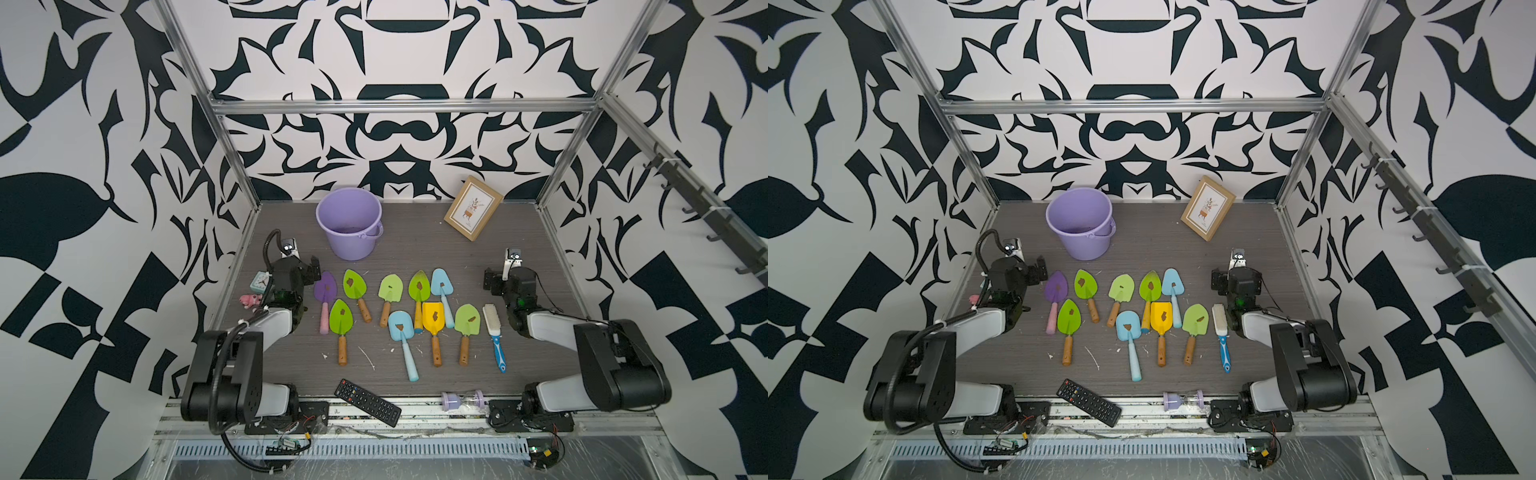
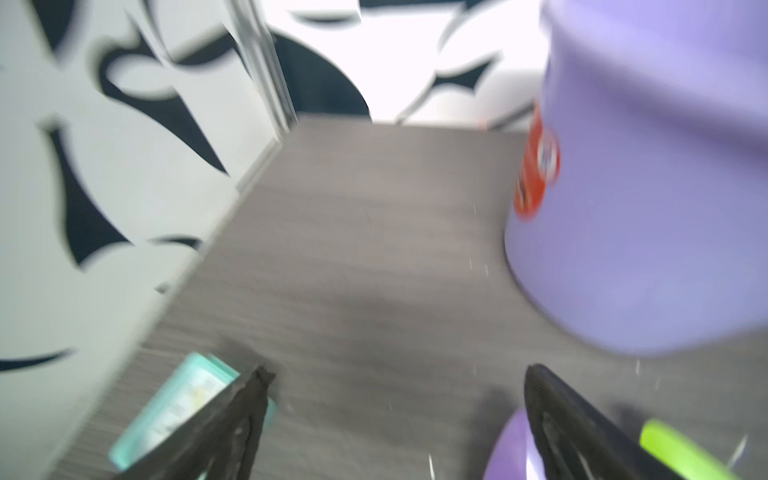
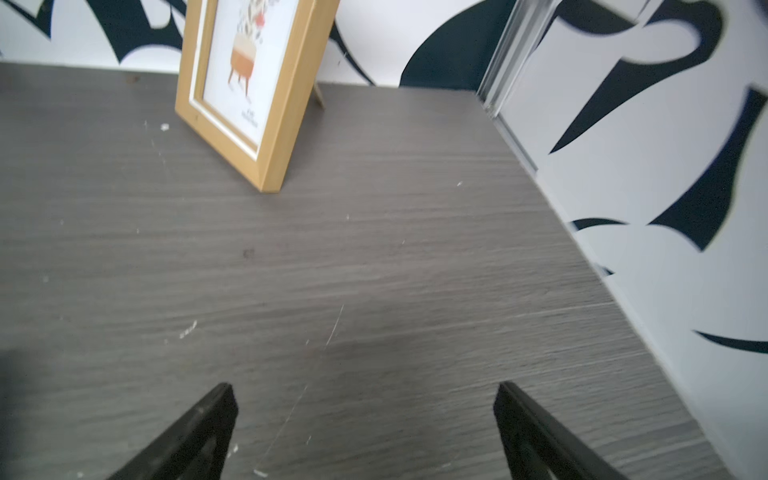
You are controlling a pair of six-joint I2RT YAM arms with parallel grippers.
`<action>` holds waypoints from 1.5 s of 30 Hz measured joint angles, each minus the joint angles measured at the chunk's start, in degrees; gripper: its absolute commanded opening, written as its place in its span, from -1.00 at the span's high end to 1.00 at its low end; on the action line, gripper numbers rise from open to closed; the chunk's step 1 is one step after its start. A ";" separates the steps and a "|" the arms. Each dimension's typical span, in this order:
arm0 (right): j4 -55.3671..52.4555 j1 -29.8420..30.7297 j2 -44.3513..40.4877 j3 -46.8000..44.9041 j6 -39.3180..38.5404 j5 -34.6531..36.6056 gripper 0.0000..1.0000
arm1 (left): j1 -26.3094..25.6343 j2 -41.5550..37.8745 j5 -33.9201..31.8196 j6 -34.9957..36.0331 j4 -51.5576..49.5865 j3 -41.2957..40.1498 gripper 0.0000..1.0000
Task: Brush the soil off the hand trowel and place it into the bucket
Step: Pick up the brush from the center of the board.
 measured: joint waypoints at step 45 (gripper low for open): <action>-72.96 11.98 -16.35 5.40 39.93 -12.81 0.15 | -14.97 -6.43 38.12 -24.72 -49.40 25.33 -1.00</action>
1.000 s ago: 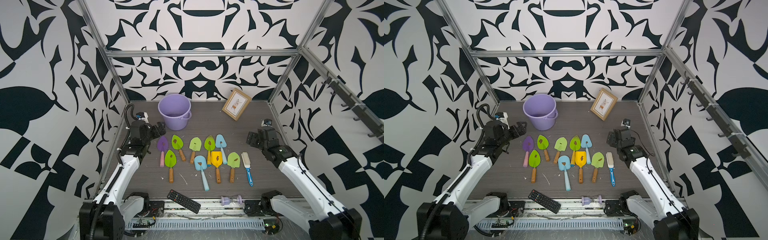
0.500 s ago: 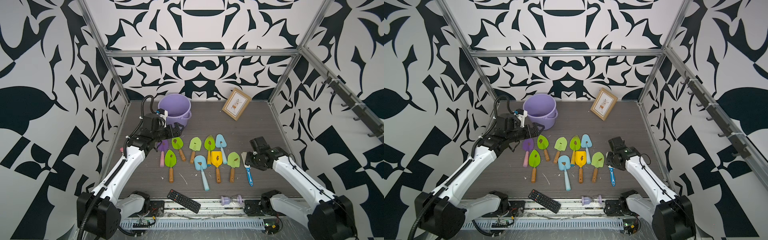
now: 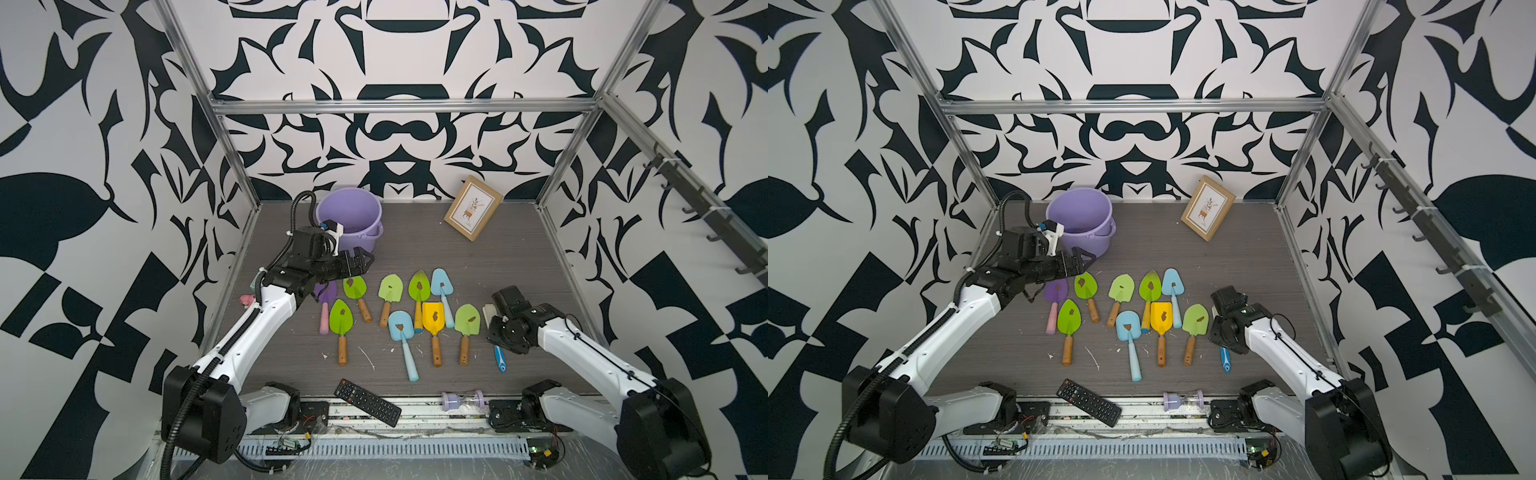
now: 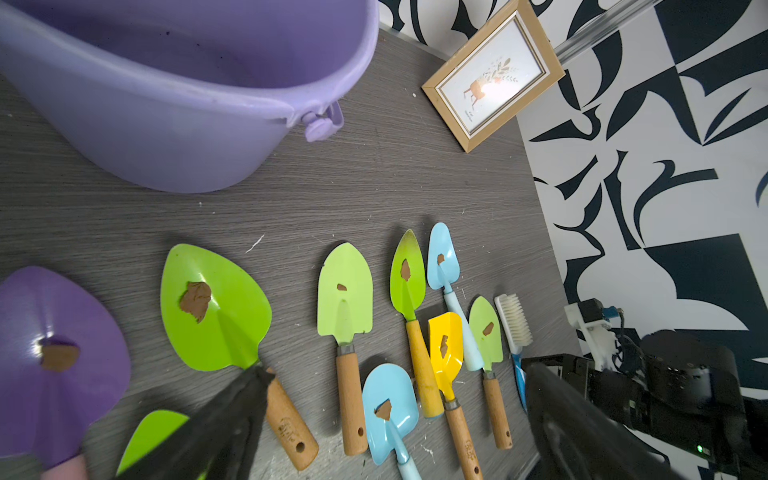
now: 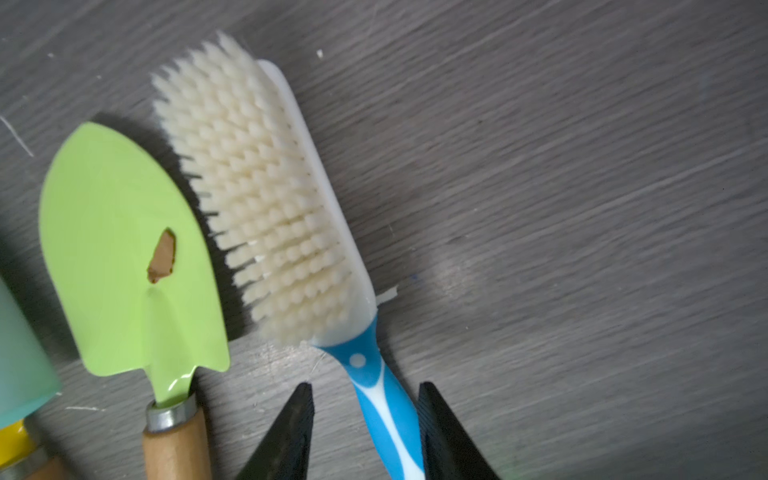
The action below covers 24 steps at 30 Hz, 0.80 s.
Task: Brush the soil off the hand trowel and place it into the bucket
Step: Pick up the brush from the center of the board.
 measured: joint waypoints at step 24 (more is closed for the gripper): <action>9.31 0.52 4.79 -2.82 1.90 4.50 0.29 | -7.19 5.90 -2.08 0.17 1.25 3.54 -0.91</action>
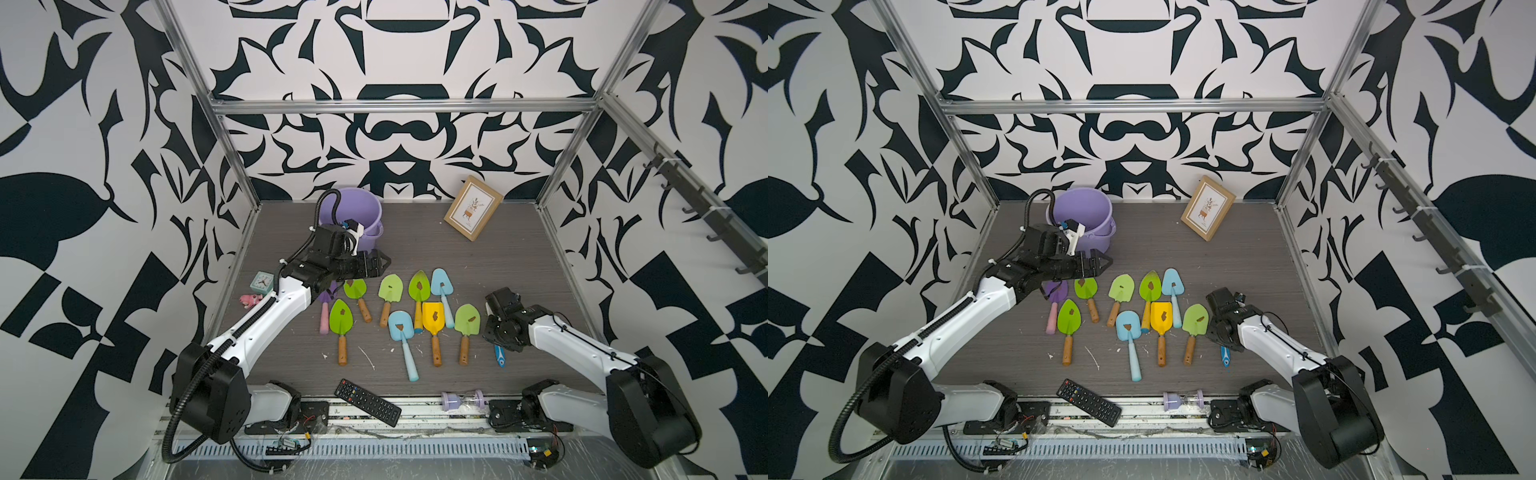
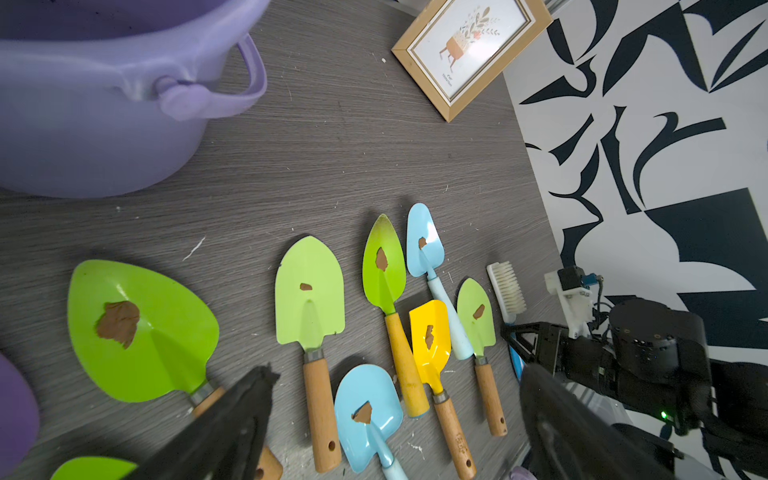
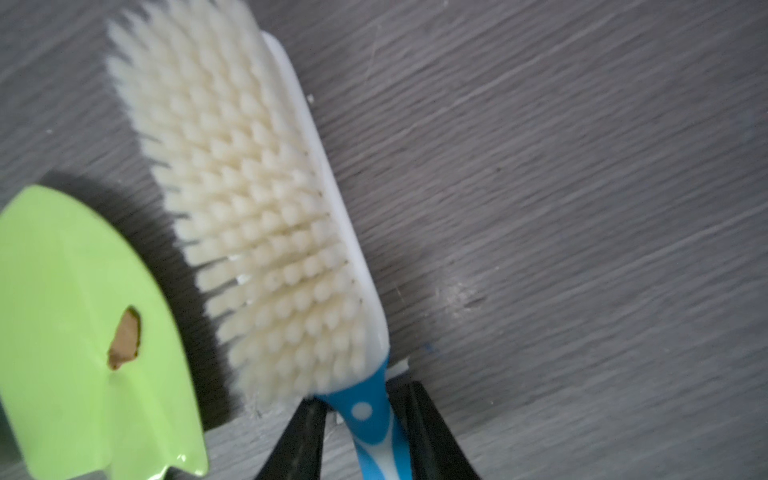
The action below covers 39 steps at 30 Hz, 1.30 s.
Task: Brush the soil off the hand trowel and place it into the bucket
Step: Pick up the brush from the center of the board.
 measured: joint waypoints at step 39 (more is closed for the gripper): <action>-0.70 0.00 -1.60 -0.81 0.42 3.19 1.00 | -3.13 2.67 3.19 0.96 4.33 -0.50 -0.99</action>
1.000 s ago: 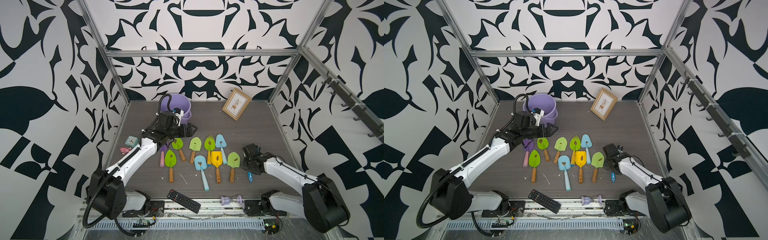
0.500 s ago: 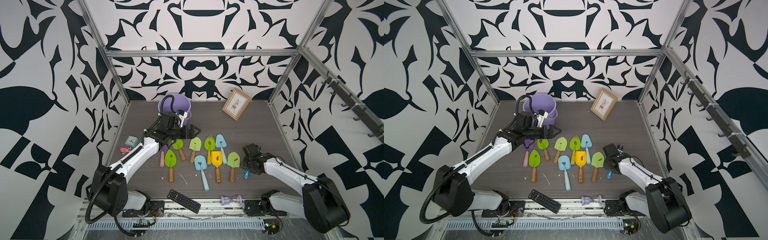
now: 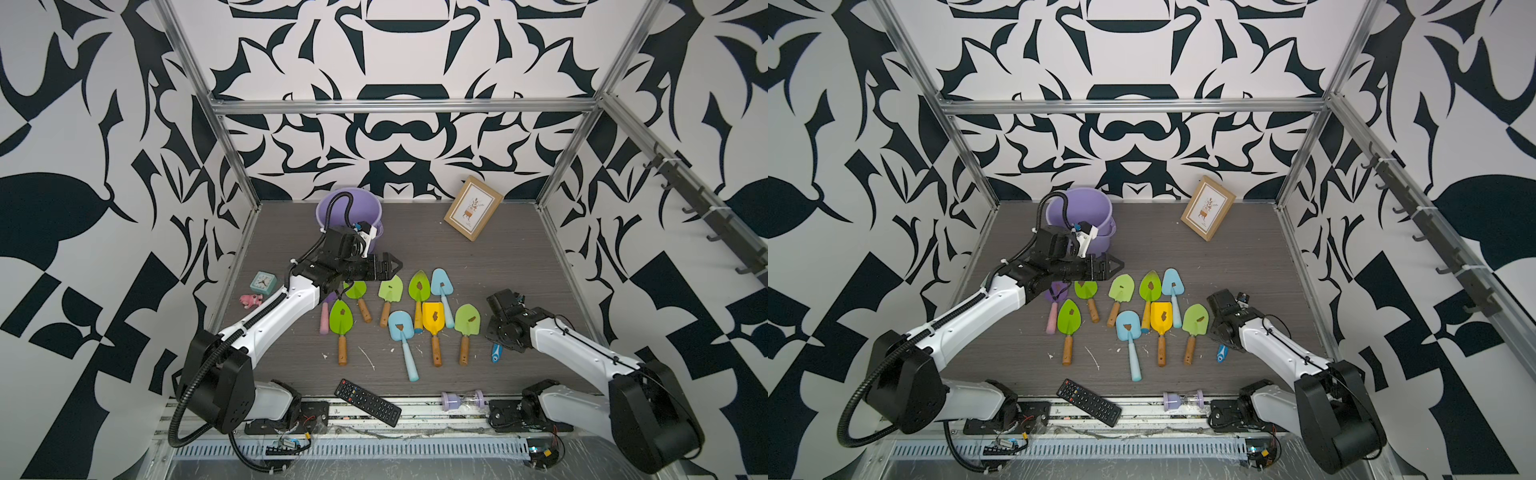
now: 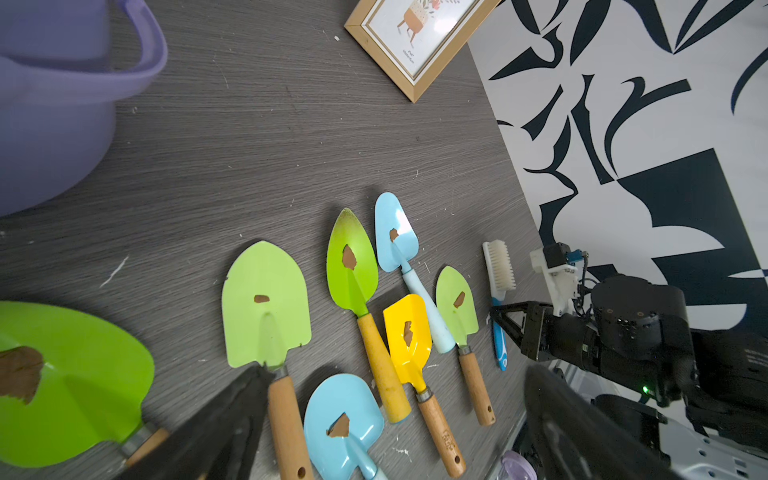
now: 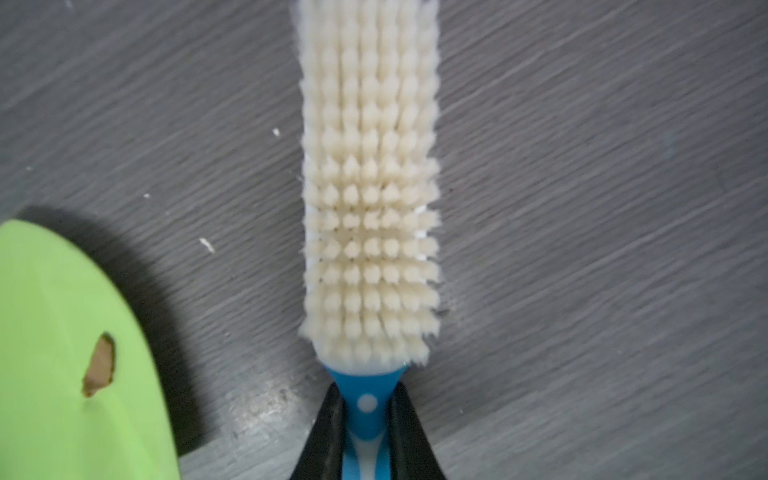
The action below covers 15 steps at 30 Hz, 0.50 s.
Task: Brush the soil off the hand trowel and place it into the bucket
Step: Pick up the brush from the center of the board.
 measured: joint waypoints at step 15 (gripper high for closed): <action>-7.26 4.66 -8.81 17.53 -14.45 -11.87 1.00 | -0.68 2.99 5.64 -4.33 0.92 1.18 -0.99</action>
